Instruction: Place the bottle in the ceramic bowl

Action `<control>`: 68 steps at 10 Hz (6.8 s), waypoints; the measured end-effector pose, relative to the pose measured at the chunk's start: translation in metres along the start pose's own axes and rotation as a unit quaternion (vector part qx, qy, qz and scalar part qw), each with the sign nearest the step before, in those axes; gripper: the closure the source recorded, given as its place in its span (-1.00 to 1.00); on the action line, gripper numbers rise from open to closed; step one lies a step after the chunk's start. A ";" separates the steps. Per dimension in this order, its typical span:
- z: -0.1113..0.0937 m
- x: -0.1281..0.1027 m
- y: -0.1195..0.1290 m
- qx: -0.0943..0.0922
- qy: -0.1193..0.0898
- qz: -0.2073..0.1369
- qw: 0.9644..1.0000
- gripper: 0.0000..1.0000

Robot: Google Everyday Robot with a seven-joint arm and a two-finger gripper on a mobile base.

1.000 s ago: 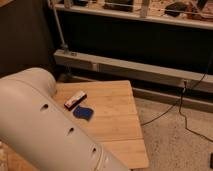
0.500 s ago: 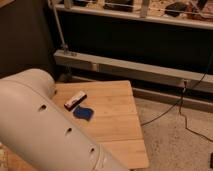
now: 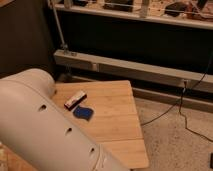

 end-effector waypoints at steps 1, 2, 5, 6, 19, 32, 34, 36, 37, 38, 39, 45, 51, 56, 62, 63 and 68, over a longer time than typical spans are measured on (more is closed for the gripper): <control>0.000 0.000 -0.001 -0.001 -0.001 0.000 1.000 -0.30; 0.000 0.000 -0.002 -0.001 -0.001 0.001 1.000 -0.30; 0.000 0.000 0.000 -0.002 -0.001 0.000 1.000 -0.30; 0.000 0.000 -0.001 -0.002 -0.001 0.000 1.000 -0.30; 0.043 -0.048 0.007 -0.036 -0.019 -0.003 0.999 -0.30; 0.004 -0.090 -0.052 0.047 -0.024 0.030 0.998 1.00; -0.021 -0.101 -0.078 0.049 -0.050 0.039 0.997 1.00; -0.037 -0.107 -0.104 0.056 -0.080 0.050 0.994 1.00; -0.042 -0.106 -0.114 0.060 -0.090 0.054 0.993 1.00; -0.046 -0.103 -0.128 0.065 -0.103 0.060 0.991 1.00; -0.049 -0.100 -0.140 0.071 -0.109 0.066 0.989 1.00; -0.060 -0.097 -0.174 0.078 -0.119 0.085 0.986 1.00; -0.089 -0.118 -0.242 0.103 -0.116 0.110 0.982 1.00; -0.064 -0.132 -0.255 0.113 -0.111 0.101 0.982 1.00; -0.018 -0.126 -0.260 0.080 -0.112 0.091 0.986 -0.05; -0.021 -0.123 -0.263 0.079 -0.115 0.091 0.986 -0.24; -0.036 -0.114 -0.268 0.075 -0.131 0.086 0.985 -0.60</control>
